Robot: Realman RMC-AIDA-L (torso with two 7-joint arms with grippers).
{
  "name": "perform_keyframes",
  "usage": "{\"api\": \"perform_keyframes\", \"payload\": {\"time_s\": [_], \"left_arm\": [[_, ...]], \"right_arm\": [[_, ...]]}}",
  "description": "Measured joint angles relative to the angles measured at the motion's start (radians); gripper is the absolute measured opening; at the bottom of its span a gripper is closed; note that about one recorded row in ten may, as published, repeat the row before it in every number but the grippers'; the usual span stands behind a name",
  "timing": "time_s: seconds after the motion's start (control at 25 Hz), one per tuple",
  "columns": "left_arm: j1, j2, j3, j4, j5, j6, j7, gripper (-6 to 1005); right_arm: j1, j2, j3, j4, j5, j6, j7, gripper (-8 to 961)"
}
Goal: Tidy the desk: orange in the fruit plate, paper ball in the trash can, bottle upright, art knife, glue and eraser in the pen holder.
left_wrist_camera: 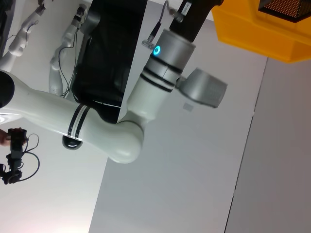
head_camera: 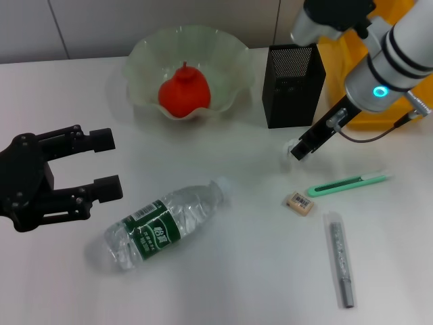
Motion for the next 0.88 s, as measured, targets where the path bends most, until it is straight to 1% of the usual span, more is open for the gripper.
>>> {"api": "perform_keyframes", "payload": {"time_s": [0.04, 0.08, 0.12, 0.16, 0.2, 0.24, 0.32, 0.36, 0.4, 0.44, 0.48, 0.52, 0.56, 0.6, 0.64, 0.68, 0.72, 0.76, 0.88], "left_arm": [[0.001, -0.001, 0.0, 0.001, 0.0, 0.0, 0.0, 778], [0.001, -0.001, 0.0, 0.001, 0.0, 0.0, 0.0, 778], [0.002, -0.002, -0.001, 0.002, 0.0, 0.001, 0.0, 777], [0.003, -0.002, -0.001, 0.002, 0.0, 0.002, 0.0, 777], [0.004, -0.002, -0.001, 0.003, 0.0, 0.002, 0.0, 777], [0.004, -0.002, -0.001, 0.003, 0.0, 0.002, 0.0, 777], [0.005, -0.003, -0.001, 0.003, 0.0, 0.003, -0.001, 777], [0.005, -0.003, -0.001, 0.003, 0.0, 0.003, -0.001, 777], [0.005, -0.004, -0.001, 0.004, 0.0, 0.003, -0.001, 776], [0.006, -0.004, -0.001, 0.005, 0.0, 0.003, -0.001, 776], [0.006, -0.004, -0.001, 0.005, 0.0, 0.003, -0.001, 776], [0.006, -0.005, -0.001, 0.006, 0.0, 0.003, -0.001, 776], [0.006, -0.005, -0.001, 0.006, 0.0, 0.003, -0.001, 776], [0.006, -0.005, -0.001, 0.006, 0.0, 0.003, -0.001, 776], [0.006, -0.005, -0.001, 0.006, 0.0, 0.003, -0.001, 776], [0.006, -0.005, -0.001, 0.006, 0.0, 0.003, -0.001, 776], [0.006, -0.005, -0.001, 0.006, 0.0, 0.003, -0.001, 775], [0.006, -0.005, -0.001, 0.006, 0.0, 0.003, -0.001, 775], [0.006, -0.005, -0.001, 0.006, 0.0, 0.003, -0.001, 775]], "right_arm": [[-0.019, 0.0, -0.005, -0.054, 0.016, -0.033, 0.003, 277], [-0.019, 0.0, -0.005, -0.054, 0.016, -0.033, 0.003, 277], [-0.041, 0.001, -0.01, -0.121, 0.036, -0.069, 0.014, 277], [-0.041, 0.001, -0.01, -0.121, 0.036, -0.069, 0.014, 277], [-0.055, 0.001, -0.015, -0.163, 0.049, -0.087, 0.022, 276], [-0.088, 0.001, -0.027, -0.251, 0.073, -0.113, 0.041, 276], [-0.12, -0.001, -0.031, -0.351, 0.085, -0.139, 0.06, 276], [-0.12, -0.001, -0.031, -0.351, 0.085, -0.139, 0.06, 276], [-0.133, -0.002, -0.03, -0.398, 0.086, -0.15, 0.068, 275], [-0.156, -0.003, -0.019, -0.493, 0.086, -0.172, 0.081, 275], [-0.156, -0.003, -0.019, -0.493, 0.086, -0.172, 0.081, 275], [-0.175, -0.003, -0.001, -0.568, 0.084, -0.184, 0.091, 275], [-0.184, -0.003, 0.011, -0.6, 0.082, -0.186, 0.094, 275], [-0.184, -0.003, 0.011, -0.6, 0.082, -0.186, 0.094, 275], [-0.197, -0.003, 0.034, -0.644, 0.079, -0.185, 0.096, 275], [-0.197, -0.003, 0.034, -0.644, 0.079, -0.185, 0.096, 275], [-0.204, -0.003, 0.06, -0.669, 0.077, -0.181, 0.096, 275], [-0.204, -0.003, 0.06, -0.669, 0.077, -0.181, 0.096, 276], [-0.206, -0.006, 0.111, -0.681, 0.056, -0.16, 0.096, 276]]}}
